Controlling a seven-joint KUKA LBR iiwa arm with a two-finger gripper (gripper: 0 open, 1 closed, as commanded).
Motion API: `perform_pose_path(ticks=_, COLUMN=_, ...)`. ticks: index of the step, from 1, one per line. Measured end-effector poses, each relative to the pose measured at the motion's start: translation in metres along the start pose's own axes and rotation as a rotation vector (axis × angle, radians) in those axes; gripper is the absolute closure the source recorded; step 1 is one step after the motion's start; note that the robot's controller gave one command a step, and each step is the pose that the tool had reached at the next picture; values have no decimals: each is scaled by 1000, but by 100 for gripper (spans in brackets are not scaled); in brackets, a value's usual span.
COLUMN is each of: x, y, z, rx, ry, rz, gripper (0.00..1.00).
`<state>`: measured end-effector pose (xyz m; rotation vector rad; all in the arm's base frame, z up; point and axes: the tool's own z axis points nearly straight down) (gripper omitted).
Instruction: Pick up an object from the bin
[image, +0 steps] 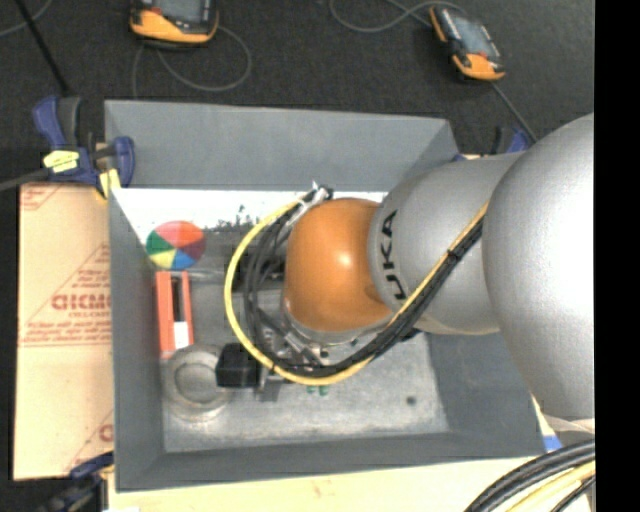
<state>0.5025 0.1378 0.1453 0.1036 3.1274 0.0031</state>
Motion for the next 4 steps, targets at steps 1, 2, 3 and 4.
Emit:
perform_pose_path(ticks=1, x=0, y=-1, z=-4, rx=9, ry=32, rz=19, gripper=100)
perform_pose_path(ticks=2, x=-1, y=-2, z=11, rx=1, ry=3, rz=16, gripper=100)
perform_pose_path(ticks=3, x=9, y=-8, z=3, rx=9, ry=32, rz=15, gripper=100)
perform_pose_path(ticks=4, x=0, y=-21, z=11, rx=-1, ry=2, rz=71, gripper=100)
